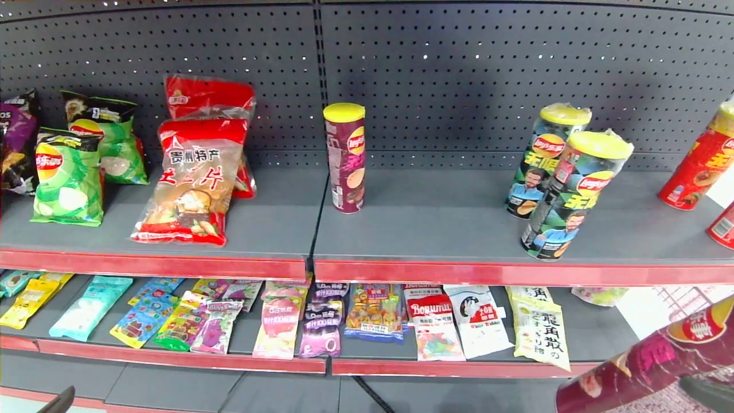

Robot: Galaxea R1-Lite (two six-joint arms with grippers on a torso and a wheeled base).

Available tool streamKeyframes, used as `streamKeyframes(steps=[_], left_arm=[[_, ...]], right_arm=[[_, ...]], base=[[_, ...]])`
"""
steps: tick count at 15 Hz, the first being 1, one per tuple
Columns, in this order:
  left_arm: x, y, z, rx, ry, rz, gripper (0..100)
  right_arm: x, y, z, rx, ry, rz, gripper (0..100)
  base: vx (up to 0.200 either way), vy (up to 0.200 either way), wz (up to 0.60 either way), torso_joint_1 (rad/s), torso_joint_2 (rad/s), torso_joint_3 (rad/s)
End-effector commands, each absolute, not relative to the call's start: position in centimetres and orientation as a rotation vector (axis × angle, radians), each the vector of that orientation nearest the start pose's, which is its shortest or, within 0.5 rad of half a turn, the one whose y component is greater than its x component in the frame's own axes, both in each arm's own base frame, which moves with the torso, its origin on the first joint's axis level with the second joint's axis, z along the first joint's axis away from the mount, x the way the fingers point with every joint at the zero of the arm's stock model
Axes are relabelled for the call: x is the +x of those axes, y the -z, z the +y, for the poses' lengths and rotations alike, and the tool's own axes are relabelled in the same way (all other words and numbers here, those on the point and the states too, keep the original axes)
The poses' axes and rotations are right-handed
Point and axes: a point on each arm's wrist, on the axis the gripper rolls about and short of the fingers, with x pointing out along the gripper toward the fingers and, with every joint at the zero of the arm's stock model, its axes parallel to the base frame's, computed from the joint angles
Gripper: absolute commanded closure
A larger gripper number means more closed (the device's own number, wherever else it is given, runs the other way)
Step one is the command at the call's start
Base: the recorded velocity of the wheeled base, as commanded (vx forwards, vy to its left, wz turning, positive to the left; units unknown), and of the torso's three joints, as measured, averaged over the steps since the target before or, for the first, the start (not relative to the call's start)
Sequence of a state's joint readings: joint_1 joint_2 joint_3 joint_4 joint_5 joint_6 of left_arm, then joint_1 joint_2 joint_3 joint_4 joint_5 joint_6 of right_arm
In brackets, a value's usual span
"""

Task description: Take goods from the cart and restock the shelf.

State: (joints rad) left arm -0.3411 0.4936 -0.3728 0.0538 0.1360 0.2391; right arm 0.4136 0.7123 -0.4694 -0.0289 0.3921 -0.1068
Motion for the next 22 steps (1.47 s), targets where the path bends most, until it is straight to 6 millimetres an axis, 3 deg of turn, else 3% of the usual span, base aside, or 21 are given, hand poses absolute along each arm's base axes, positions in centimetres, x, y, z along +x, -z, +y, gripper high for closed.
streamKeyframes(steps=[1,6,11,20,22], left_arm=[[1.98,-17.82,-0.38,0.28,0.225,0.149,0],[2.01,-17.81,-0.39,0.281,0.227,0.151,0],[2.01,-17.81,-0.4,0.282,0.228,0.15,0],[2.13,-17.78,-0.44,0.284,0.229,0.159,0],[2.13,-17.78,-0.44,0.284,0.229,0.159,0]], right_arm=[[5.15,-20.53,3.2,-0.103,-0.815,0.182,100],[5.15,-20.17,3.21,-0.104,-0.815,0.195,100],[5.18,-20.03,3.22,-0.104,-0.815,0.201,100],[5.35,-19.9,3.31,-0.104,-0.819,0.212,100],[5.5,-19.93,3.36,-0.103,-0.817,0.215,100]], base=[[0.0,0.2,0.0,-0.002,0.0,0.002],[0.0,0.2,0.0,0.001,0.0,0.002],[0.0,0.0,0.0,0.0,0.0,0.0],[0.2,0.0,0.0,0.005,0.0,0.007],[0.0,0.0,0.0,0.0,0.0,0.0]])
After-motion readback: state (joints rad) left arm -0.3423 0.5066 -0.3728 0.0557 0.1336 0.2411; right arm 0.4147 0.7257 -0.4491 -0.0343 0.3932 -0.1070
